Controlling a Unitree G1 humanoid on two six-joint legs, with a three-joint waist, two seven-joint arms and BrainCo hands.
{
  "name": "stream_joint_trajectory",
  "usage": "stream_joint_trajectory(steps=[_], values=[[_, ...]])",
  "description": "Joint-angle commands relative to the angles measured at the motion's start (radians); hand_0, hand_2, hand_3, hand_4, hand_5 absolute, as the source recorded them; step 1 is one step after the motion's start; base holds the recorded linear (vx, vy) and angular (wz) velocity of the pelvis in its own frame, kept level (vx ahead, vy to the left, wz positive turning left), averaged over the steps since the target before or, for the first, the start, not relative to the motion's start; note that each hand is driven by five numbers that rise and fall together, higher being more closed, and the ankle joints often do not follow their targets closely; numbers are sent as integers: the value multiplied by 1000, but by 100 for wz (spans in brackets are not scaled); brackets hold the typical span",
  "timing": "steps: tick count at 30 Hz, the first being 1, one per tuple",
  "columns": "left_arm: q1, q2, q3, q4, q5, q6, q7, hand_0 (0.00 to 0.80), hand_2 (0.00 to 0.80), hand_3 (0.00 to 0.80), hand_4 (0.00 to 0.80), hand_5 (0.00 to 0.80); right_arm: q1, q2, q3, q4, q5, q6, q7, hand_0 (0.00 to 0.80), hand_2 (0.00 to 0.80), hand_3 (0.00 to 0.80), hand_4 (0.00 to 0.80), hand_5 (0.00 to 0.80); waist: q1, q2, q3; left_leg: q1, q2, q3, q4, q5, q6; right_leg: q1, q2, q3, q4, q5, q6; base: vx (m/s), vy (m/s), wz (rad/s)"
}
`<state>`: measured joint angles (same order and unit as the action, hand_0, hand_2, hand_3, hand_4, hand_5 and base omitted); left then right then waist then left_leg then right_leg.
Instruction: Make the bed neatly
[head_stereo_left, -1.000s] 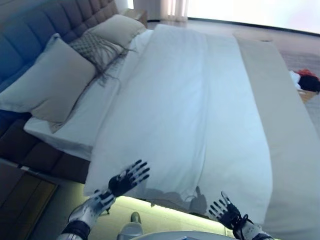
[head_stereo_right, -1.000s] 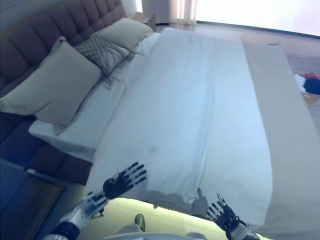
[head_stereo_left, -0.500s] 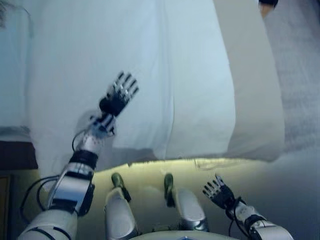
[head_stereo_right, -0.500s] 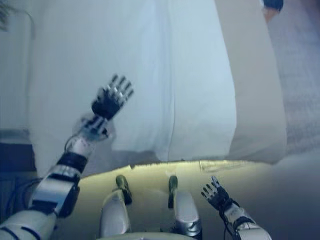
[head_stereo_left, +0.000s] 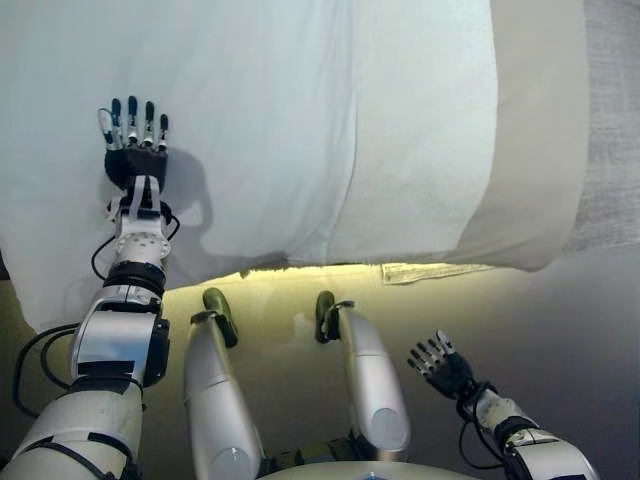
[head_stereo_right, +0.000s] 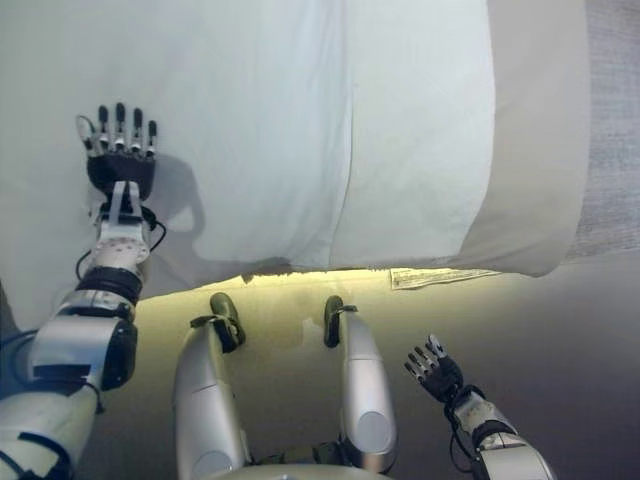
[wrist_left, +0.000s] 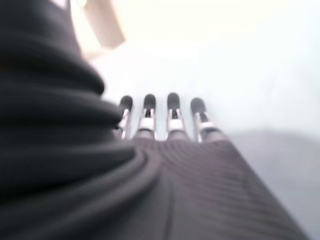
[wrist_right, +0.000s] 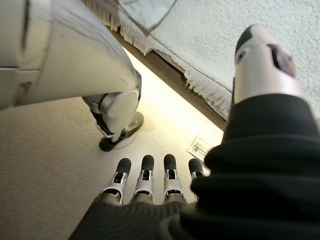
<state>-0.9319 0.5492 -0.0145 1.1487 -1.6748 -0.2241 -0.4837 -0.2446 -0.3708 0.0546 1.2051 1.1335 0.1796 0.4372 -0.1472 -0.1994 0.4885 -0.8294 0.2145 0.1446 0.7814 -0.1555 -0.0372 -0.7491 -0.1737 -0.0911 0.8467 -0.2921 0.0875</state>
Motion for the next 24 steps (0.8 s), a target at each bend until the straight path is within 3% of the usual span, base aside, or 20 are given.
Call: stream_joint_trajectory(steps=[1,12,24], values=[[-35,69,38,27,-83,-25,5,0,0,0,0,0,21,-66,17,-15,42,-29,21,0,0,0,0,0,33,-6,14,19,-14,-54,159,-231,16,-54,37,-34,-128,171,9,-50,-13,0],[71,70,120,-10,-179,-36,74,0,0,0,0,0,-14,-73,5,-89,64,-29,-31,0,0,0,0,0,87,-3,31,-73,-43,-104,186,-208,2,-120,25,-63,-74,162,-4,-69,-23,11],[160,53,164,2,-244,11,77,0,0,0,0,0,-26,-75,-22,-98,78,-47,-38,0,0,0,0,0,133,-11,31,-127,-57,-138,182,-179,-10,-145,6,-105,-50,160,-7,-67,-44,14]])
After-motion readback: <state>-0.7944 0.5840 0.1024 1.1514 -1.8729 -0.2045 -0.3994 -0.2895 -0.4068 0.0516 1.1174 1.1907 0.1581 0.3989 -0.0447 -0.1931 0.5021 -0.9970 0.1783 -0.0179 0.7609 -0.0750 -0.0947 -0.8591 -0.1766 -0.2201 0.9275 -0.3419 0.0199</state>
